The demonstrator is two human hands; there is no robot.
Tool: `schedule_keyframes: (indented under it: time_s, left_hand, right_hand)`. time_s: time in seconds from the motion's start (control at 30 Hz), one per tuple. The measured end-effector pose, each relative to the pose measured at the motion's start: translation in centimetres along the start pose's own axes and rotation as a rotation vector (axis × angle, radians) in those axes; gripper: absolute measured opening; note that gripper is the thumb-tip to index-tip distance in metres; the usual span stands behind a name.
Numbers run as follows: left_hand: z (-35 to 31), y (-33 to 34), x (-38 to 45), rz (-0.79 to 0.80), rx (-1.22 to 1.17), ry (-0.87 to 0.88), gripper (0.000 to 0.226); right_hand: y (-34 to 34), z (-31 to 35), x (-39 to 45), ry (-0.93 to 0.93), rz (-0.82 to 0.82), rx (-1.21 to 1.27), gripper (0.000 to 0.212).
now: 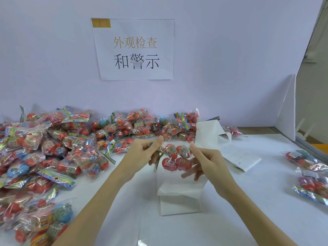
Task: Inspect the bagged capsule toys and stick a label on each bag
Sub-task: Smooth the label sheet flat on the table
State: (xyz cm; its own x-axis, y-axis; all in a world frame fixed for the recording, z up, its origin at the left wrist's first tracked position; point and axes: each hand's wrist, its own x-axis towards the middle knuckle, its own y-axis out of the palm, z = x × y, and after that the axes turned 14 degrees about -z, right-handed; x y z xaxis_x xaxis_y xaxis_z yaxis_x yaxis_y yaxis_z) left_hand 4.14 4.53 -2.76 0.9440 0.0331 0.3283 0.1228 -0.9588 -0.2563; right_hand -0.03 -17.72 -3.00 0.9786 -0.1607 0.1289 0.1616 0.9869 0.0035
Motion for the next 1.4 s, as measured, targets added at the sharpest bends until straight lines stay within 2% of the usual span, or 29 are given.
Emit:
schedule_keyframes:
  time_s: [0.07,0.2,0.33,0.4,0.47,0.57,0.63,0.73,0.87,0.93,1.0,1.07,1.13,1.2,1.3,1.4]
  left_hand:
    - [0.0,0.0,0.1,-0.057,-0.003,0.029,0.068]
    - [0.2,1.2,-0.2,-0.305,0.040,0.127,0.067]
    - [0.7,1.8,0.1,-0.433,0.053,0.088,0.068]
    - [0.9,1.8,0.1,-0.404,0.057,0.019,0.073]
    - [0.6,1.9,-0.1,-0.343,0.014,-0.082,0.071]
    - [-0.3,2.1,-0.5,-0.181,-0.149,-0.247,0.059]
    - [-0.6,2.6,-0.7,-0.049,-0.224,-0.296,0.058]
    - [-0.4,3.0,-1.0,-0.082,-0.337,-0.213,0.025]
    - [-0.1,2.6,-0.7,-0.186,-0.309,-0.133,0.041]
    - [0.1,2.2,-0.4,-0.236,-0.313,-0.085,0.058]
    - [0.2,1.9,-0.3,-0.246,-0.295,0.028,0.070]
    - [0.3,1.5,-0.2,-0.233,-0.275,0.134,0.058]
    - [0.6,1.3,0.1,-0.236,-0.168,0.201,0.043]
    - [0.9,1.4,0.1,-0.244,-0.059,0.203,0.045]
    - [0.4,1.6,-0.2,-0.199,-0.028,0.102,0.040]
    - [0.0,1.9,-0.9,-0.024,-0.042,0.064,0.013]
  right_hand:
    - [0.1,-0.2,0.1,-0.001,-0.014,-0.008,0.035]
    - [0.6,-0.6,-0.1,-0.085,-0.048,-0.032,0.028]
    - [0.3,-0.4,0.0,-0.098,0.107,-0.029,0.023]
    - [0.2,-0.5,0.2,-0.106,0.130,-0.081,0.018]
    - [0.1,-0.8,0.5,-0.072,0.083,-0.071,0.016]
    - [-0.1,-0.9,0.9,0.072,-0.024,0.100,0.018]
    - [-0.3,-0.7,0.9,0.134,-0.025,0.216,0.021]
    - [-0.1,-0.3,0.6,0.126,0.089,0.160,0.033]
    - [-0.3,-0.5,0.4,0.014,0.136,-0.114,0.055]
    - [-1.0,-0.7,0.5,-0.046,0.270,-0.305,0.067]
    - [-1.8,-1.0,0.7,-0.052,0.423,-0.513,0.100]
    - [-2.2,-1.5,0.8,-0.059,0.507,-0.646,0.120]
    - [-2.1,-1.8,0.9,-0.084,0.479,-0.629,0.110]
    - [-1.9,-1.8,1.1,-0.146,0.329,-0.509,0.075]
    - [-1.7,-1.5,1.6,-0.256,0.104,-0.394,0.023]
    - [-1.7,-1.2,1.9,-0.343,0.000,-0.410,0.011]
